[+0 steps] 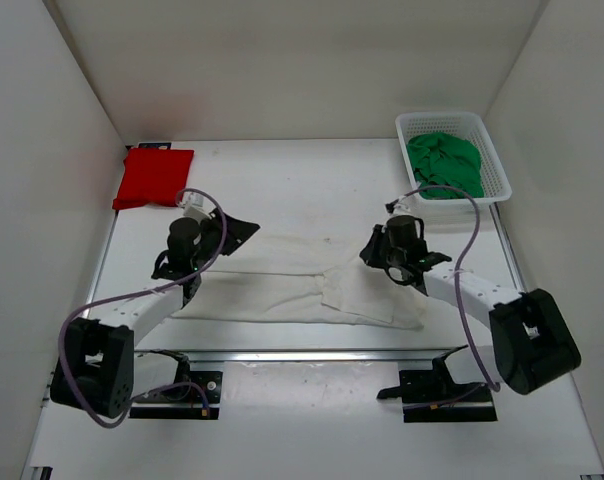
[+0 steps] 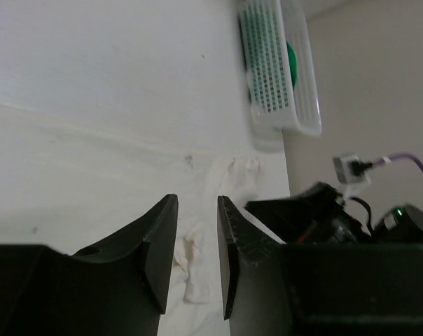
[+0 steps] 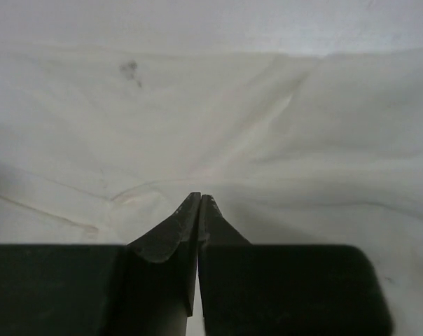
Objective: Fold and stack the t-shirts
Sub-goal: Fold the other side of the tshirt into a rectangle, then rotate the tshirt 90 degrees
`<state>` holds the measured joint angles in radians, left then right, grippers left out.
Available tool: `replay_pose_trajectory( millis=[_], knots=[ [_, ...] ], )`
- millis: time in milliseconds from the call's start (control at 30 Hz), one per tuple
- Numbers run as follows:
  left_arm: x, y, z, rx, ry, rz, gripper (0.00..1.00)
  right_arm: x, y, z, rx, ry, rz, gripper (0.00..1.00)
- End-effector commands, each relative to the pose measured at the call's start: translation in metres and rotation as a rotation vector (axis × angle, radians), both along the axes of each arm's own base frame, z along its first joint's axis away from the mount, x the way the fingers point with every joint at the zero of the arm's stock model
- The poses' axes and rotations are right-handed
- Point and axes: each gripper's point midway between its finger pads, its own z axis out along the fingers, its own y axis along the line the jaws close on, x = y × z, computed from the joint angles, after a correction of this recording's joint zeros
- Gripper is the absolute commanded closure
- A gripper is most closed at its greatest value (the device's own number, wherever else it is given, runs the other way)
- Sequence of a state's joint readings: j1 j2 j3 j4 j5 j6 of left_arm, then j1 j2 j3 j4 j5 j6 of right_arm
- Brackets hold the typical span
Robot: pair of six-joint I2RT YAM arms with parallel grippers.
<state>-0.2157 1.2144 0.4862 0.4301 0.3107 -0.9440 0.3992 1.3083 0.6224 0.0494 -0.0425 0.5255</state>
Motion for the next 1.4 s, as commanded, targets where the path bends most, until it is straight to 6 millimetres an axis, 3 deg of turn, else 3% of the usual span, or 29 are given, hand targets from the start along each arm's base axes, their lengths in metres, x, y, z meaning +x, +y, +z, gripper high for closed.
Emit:
replay_pose_trajectory(
  millis=[0, 100, 200, 300, 367, 400, 467, 500, 533, 567, 600, 633, 667, 700, 733, 800, 900, 933, 967, 1033, 1067, 1167, 1200, 1300, 1367],
  knots=[
    [-0.024, -0.023, -0.014, 0.096, 0.014, -0.108, 0.6, -0.016, 0.008, -0.044, -0.051, 0.149, 0.02, 1.0],
    [-0.042, -0.036, -0.021, 0.098, 0.034, -0.187, 0.59, 0.001, 0.021, -0.054, -0.054, 0.18, 0.049, 0.99],
    [-0.059, -0.045, -0.025, 0.103, 0.043, -0.255, 0.59, 0.036, 0.035, -0.057, -0.036, 0.191, 0.06, 1.0],
    [-0.072, -0.044, -0.034, 0.115, 0.062, -0.293, 0.59, 0.09, 0.054, -0.055, 0.018, 0.211, 0.086, 1.0],
    [-0.079, -0.037, -0.041, 0.125, 0.081, -0.281, 0.59, 0.15, 0.076, -0.055, 0.02, 0.199, 0.122, 1.0],
    [-0.079, -0.036, -0.042, 0.13, 0.075, -0.276, 0.58, 0.163, 0.083, -0.054, 0.023, 0.21, 0.128, 1.0],
    [-0.083, -0.028, -0.05, 0.135, 0.102, -0.26, 0.58, 0.223, 0.11, -0.035, 0.013, 0.17, 0.192, 1.0],
    [-0.086, -0.024, -0.057, 0.136, 0.124, -0.262, 0.58, 0.218, 0.106, -0.076, -0.021, 0.286, 0.2, 1.0],
    [-0.087, -0.023, -0.054, 0.135, 0.111, -0.264, 0.58, 0.261, 0.127, -0.011, 0.02, 0.117, 0.221, 1.0],
    [-0.09, -0.018, -0.059, 0.147, 0.13, -0.253, 0.58, 0.279, 0.138, 0.013, 0.051, 0.054, 0.243, 1.0],
    [-0.091, -0.015, -0.061, 0.154, 0.141, -0.245, 0.57, 0.292, 0.139, 0.068, 0.114, -0.063, 0.247, 1.0],
    [-0.091, -0.013, -0.057, 0.162, 0.12, -0.237, 0.57, 0.279, 0.14, 0.044, 0.147, 0.025, 0.265, 1.0],
    [-0.09, -0.01, -0.053, 0.173, 0.107, -0.224, 0.57, 0.272, 0.135, 0.062, 0.132, -0.005, 0.272, 1.0],
    [-0.092, -0.01, -0.054, 0.178, 0.114, -0.225, 0.57, 0.263, 0.13, 0.096, 0.083, -0.07, 0.261, 1.0],
    [-0.089, -0.007, -0.05, 0.186, 0.102, -0.207, 0.57, 0.258, 0.13, 0.106, 0.054, -0.096, 0.266, 1.0],
    [-0.088, -0.004, -0.05, 0.204, 0.102, -0.198, 0.56, 0.232, 0.124, 0.165, -0.019, -0.212, 0.256, 1.0],
    [-0.085, -0.003, -0.044, 0.212, 0.091, -0.21, 0.56, 0.182, 0.112, 0.209, 0.042, -0.278, 0.29, 1.0],
    [-0.084, -0.003, -0.045, 0.233, 0.093, -0.218, 0.55, 0.164, 0.104, 0.251, 0.094, -0.369, 0.277, 1.0],
    [-0.084, -0.001, -0.046, 0.243, 0.093, -0.218, 0.55, 0.146, 0.103, 0.211, 0.095, -0.293, 0.289, 1.0],
    [-0.08, 0.002, -0.041, 0.253, 0.074, -0.223, 0.54, 0.086, 0.107, 0.188, 0.143, -0.307, 0.309, 0.96],
    [-0.083, 0.004, -0.047, 0.27, 0.096, -0.233, 0.54, 0.073, 0.111, 0.178, 0.161, -0.302, 0.31, 0.95],
    [-0.08, 0.015, -0.043, 0.29, 0.101, -0.216, 0.54, 0.007, 0.144, 0.112, 0.253, -0.214, 0.37, 0.82],
    [-0.079, 0.016, -0.04, 0.295, 0.09, -0.214, 0.53, 0.0, 0.149, 0.099, 0.253, -0.194, 0.381, 0.77],
    [-0.08, 0.018, -0.037, 0.327, 0.073, -0.212, 0.53, -0.032, 0.191, 0.055, 0.249, -0.111, 0.432, 0.62],
    [-0.082, 0.019, -0.041, 0.329, 0.095, -0.234, 0.52, -0.034, 0.209, 0.045, 0.269, -0.079, 0.435, 0.56]
  ],
)
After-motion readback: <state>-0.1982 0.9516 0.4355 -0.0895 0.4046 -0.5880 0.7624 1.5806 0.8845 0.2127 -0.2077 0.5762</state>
